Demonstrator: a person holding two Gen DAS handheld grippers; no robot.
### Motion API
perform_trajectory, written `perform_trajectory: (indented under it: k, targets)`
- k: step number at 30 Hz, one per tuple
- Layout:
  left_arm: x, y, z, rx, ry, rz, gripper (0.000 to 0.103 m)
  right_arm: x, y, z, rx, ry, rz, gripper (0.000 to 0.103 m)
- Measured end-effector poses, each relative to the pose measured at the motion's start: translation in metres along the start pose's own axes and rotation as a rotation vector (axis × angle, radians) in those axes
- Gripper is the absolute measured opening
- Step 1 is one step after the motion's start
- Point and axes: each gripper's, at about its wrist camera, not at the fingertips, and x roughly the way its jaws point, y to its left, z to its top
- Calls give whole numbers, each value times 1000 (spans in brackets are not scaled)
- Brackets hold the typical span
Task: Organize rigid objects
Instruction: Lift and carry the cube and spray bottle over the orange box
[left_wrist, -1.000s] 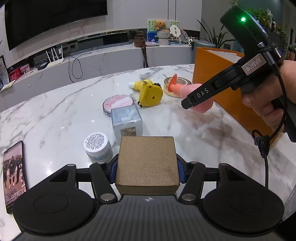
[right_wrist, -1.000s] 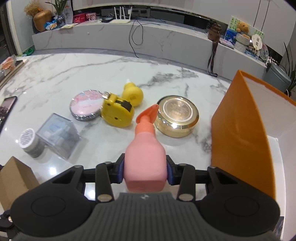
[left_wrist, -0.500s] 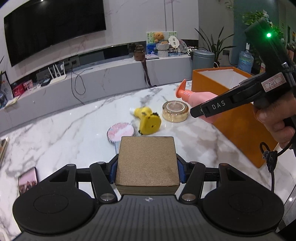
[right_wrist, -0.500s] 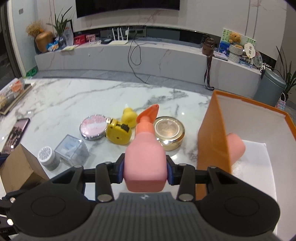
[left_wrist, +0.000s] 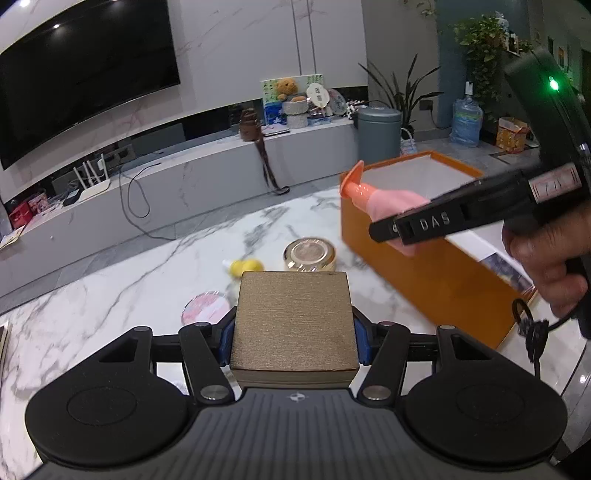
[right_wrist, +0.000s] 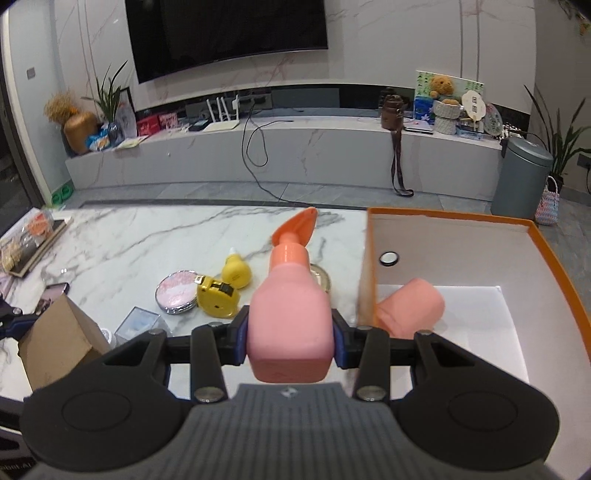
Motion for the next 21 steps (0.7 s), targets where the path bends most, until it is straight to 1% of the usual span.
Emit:
perform_trajectory:
  k: [4, 10, 14, 17, 21]
  targets:
    - [2, -5, 10, -13, -4, -15, 67, -11, -14, -2, 40, -18, 14, 42]
    - [7, -24, 24, 21, -5, -35, 67, -29, -34, -6, 69, -50, 10, 42]
    - [13, -41, 37, 46, 1, -71, 67, -39, -51, -8, 109, -63, -6, 42]
    - [22, -56, 49, 66, 20, -103, 67, -44, -64, -10, 140, -75, -28, 42]
    - [33, -76, 61, 97, 28, -117, 67, -48, -83, -11, 174, -80, -60, 42]
